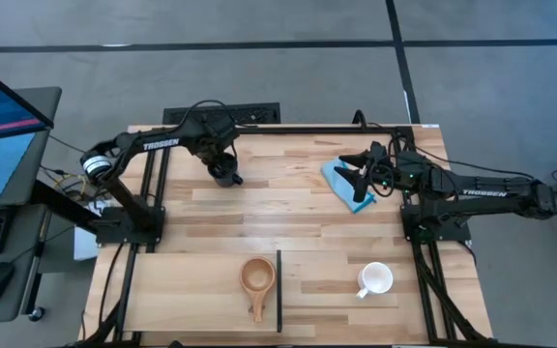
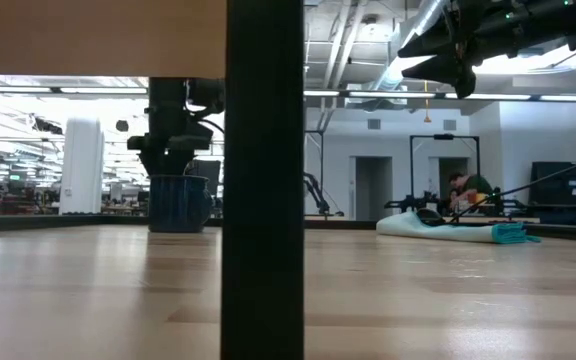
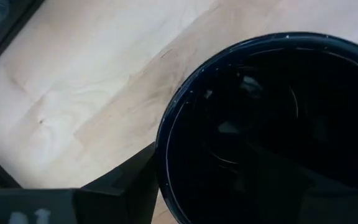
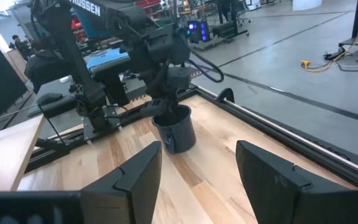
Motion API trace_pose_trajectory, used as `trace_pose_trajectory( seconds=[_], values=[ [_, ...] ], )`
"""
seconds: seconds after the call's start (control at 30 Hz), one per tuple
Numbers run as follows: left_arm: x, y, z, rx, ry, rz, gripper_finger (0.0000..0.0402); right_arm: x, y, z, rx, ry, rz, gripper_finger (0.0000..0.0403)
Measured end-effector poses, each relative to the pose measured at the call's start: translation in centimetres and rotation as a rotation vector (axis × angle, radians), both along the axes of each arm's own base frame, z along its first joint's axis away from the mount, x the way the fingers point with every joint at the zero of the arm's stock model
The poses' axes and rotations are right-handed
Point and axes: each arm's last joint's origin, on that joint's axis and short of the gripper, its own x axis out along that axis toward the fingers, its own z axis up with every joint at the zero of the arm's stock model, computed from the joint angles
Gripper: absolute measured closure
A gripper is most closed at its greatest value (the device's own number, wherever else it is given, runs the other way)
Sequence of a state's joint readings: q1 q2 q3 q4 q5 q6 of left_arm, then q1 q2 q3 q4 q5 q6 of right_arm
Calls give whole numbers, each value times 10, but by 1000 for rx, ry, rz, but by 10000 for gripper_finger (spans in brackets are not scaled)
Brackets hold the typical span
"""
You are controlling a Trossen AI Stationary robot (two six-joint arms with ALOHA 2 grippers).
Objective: Stack small to large cups/mugs on shelf
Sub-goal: Put the black mug on the shelf
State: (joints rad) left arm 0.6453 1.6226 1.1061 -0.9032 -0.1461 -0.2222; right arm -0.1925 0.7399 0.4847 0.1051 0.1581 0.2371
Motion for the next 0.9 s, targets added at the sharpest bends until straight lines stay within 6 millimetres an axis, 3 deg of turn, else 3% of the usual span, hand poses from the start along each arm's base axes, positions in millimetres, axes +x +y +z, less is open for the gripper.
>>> trace_pose_trajectory(
  seconds=[0.9],
  values=[
    [0,1,2,-8,-14,-44,384,0,0,0,0,0,0,175]
  ],
)
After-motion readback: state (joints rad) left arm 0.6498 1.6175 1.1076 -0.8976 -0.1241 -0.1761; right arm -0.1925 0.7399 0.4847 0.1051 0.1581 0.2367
